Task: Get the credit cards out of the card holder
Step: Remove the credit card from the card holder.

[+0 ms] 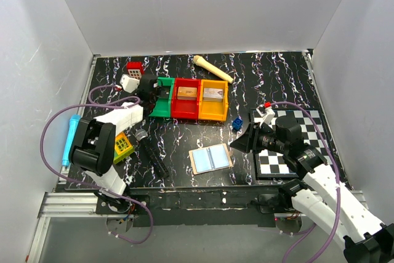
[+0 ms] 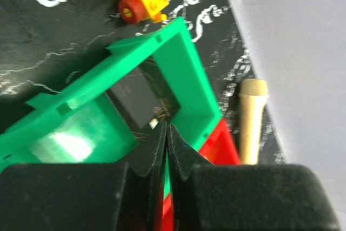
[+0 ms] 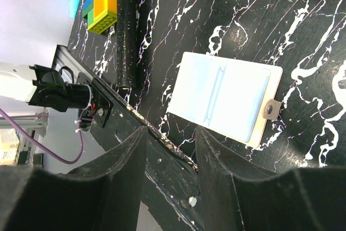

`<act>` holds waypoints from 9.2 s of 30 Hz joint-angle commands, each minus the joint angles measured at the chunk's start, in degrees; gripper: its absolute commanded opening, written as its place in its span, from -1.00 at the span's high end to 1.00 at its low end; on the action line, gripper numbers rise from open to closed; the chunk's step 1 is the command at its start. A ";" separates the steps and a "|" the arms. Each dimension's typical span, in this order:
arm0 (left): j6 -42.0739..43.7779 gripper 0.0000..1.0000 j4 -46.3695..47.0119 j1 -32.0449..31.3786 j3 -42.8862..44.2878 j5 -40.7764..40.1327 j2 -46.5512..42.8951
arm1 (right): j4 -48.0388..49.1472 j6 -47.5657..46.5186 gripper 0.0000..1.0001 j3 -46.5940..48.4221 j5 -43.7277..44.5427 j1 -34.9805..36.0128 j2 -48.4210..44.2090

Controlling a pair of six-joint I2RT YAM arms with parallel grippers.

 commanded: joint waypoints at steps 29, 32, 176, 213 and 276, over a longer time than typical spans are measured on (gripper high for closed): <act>21.95 1.00 -15.70 -2.50 15.49 -7.31 15.21 | 1.96 -0.97 0.04 -0.72 0.52 0.03 2.17; 23.18 1.00 -14.73 -2.50 15.93 -7.32 15.83 | 2.13 -0.97 0.04 -0.81 0.61 0.03 2.78; 25.11 0.09 8.12 -35.64 -22.04 39.97 -19.77 | -2.00 -5.02 0.97 3.59 5.09 10.05 20.72; 33.29 -0.03 -6.73 -40.47 -10.61 32.33 -7.90 | -2.87 -6.25 0.97 6.31 5.27 10.05 19.31; 33.11 -0.11 -15.43 -44.43 -6.22 19.40 -7.55 | -5.07 -6.60 0.97 7.10 5.53 10.05 17.20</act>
